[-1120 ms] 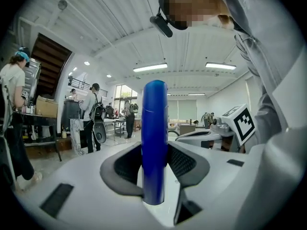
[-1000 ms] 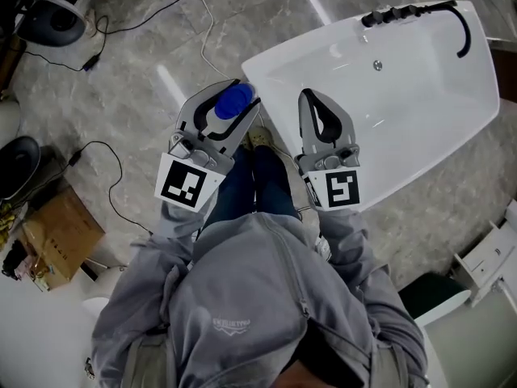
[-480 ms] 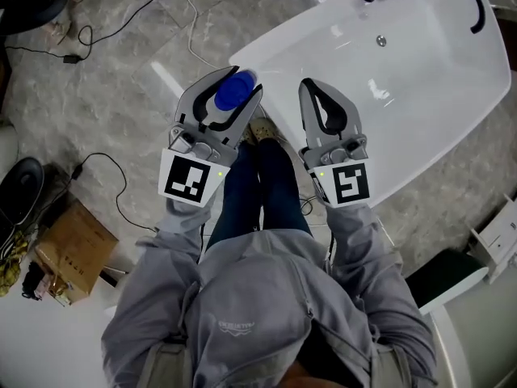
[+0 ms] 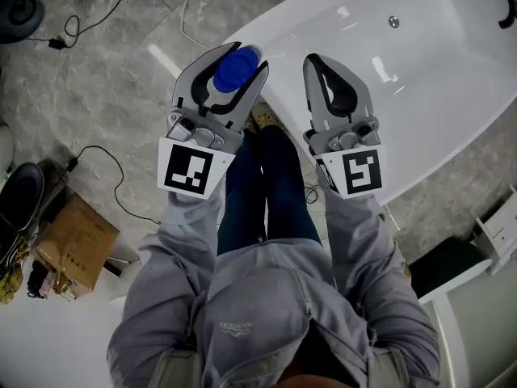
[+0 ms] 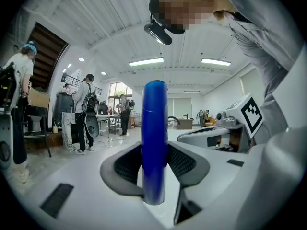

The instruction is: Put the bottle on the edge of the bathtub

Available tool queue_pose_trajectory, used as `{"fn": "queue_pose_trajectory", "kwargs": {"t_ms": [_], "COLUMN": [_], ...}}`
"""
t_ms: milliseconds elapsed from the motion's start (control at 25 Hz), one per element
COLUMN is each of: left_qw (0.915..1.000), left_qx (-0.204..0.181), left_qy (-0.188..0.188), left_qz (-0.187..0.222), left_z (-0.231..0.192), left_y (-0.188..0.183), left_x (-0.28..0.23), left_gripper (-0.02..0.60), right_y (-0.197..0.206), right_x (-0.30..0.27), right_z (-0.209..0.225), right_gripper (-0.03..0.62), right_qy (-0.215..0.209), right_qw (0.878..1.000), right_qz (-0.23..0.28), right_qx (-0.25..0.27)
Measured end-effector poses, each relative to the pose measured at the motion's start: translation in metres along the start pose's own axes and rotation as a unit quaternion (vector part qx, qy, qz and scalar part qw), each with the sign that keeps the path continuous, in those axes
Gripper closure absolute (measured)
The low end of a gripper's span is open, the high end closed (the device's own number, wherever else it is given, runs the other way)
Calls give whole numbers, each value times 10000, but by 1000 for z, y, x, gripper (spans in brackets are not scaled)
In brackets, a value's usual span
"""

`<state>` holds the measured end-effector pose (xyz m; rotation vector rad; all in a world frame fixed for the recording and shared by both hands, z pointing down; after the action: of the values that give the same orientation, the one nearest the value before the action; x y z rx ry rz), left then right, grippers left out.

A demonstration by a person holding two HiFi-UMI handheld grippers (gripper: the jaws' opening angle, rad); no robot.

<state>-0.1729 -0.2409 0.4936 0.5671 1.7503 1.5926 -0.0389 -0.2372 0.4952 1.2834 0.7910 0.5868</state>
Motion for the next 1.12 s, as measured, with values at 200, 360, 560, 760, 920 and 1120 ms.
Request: {"fn": "queue_pose_trajectory", "kwargs": {"t_ms": [200,360,560,760,920,1120], "left_qw": [10000,10000,10000,10000,9999,9997], "left_qx": [2,-42,-62,-79,-129,-187], "left_qy": [0,23,28,-21,-6,68], "left_qz": [25,18,2,-29,-91,-157], "left_z": [-2,-7,-11,-22,-30,-30], "left_y": [25,44,63,83,97,107], "left_x": [-8,-14,-19,-22,-26,-31], "left_gripper": [427,426,426,426,426,426], "right_y": [24,40,54,67,73,79], "right_x": [-11,-23,-31,-44,-58,-61], "right_z": [1,2,-3,-12,-15,-14], "right_gripper": [591,591,591,591,591,591], "right_qy": [-31,-58,-157,-279,-306,-270], "right_qw": [10000,10000,9998,9995,9993,9992], "right_qz": [-41,-80,-133,-172,-235,-294], "right_qx": [0,16,7,27,0,69]}}
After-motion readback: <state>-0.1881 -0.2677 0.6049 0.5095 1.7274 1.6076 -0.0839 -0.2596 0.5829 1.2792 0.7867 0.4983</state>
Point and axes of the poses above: the fingertips, and each gripper's own axes: x backward along the fingers, z to its right, y out of its underside, the point moved 5 cm from there along x, backward along the fingers, and after that the axes turned 1 degree about -x, right-handed, at the moved point
